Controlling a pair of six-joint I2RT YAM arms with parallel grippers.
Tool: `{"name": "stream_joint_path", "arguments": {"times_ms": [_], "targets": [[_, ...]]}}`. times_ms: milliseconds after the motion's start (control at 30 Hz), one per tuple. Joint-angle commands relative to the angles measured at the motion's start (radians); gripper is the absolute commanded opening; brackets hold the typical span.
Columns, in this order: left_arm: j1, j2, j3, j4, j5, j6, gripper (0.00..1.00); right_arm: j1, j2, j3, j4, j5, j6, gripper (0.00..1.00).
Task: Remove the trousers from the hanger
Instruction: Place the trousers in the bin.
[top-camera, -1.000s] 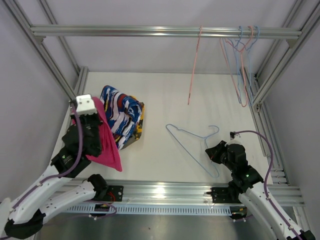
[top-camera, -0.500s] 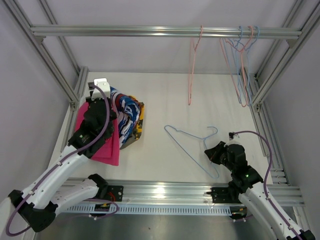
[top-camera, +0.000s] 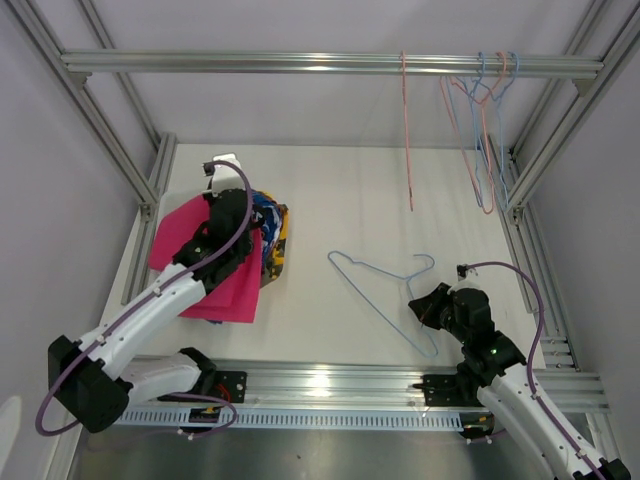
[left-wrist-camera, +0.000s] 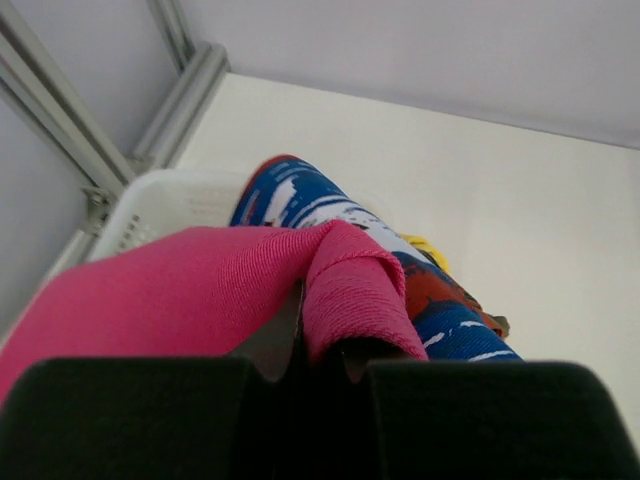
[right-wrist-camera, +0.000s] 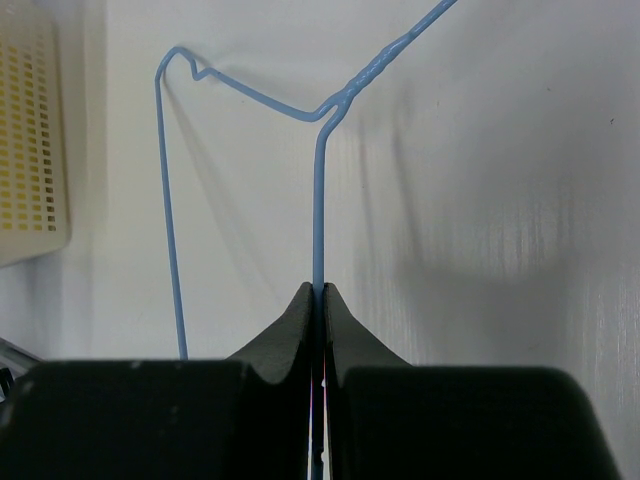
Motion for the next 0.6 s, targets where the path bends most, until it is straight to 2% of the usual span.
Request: {"name": "stream_joint_path", "arguments": {"times_ms": [0, 100, 200, 233, 300, 333, 433, 567], "targets": [[0.015, 0.082, -0.07, -0.03, 0.034, -0.198, 0.01, 0.005, -0.005, 0.003, 0.039, -0.018, -0.018, 0.0], [0.015, 0.145, -0.094, -0.048, 0.048, -0.277, 0.01, 0.005, -0.003, 0.001, 0.041, -0.012, -0.018, 0.0], [0.015, 0.182, -0.083, -0.102, 0.054, -0.344, 0.12, 0.005, -0.003, 0.003, 0.039, -0.009, -0.015, 0.0], [0.015, 0.184, -0.078, -0.114, 0.064, -0.35, 0.3, 0.006, -0.003, 0.001, 0.039, -0.008, -0.017, 0.0], [0.012, 0.171, -0.052, -0.151, 0.071, -0.355, 0.47, 0.006, -0.003, 0.003, 0.041, -0.009, -0.017, 0.0], [0.01, 0.161, -0.037, -0.162, 0.071, -0.352, 0.66, 0.006, -0.003, 0.003, 0.041, -0.012, -0.017, 0.0], [0.006, 0.116, 0.015, -0.196, 0.08, -0.314, 0.83, 0.005, -0.003, 0.003, 0.042, -0.014, -0.017, 0.0], [-0.014, 0.069, 0.135, -0.292, 0.068, -0.287, 0.99, 0.006, -0.003, 0.003, 0.044, -0.017, -0.018, 0.0]]}}
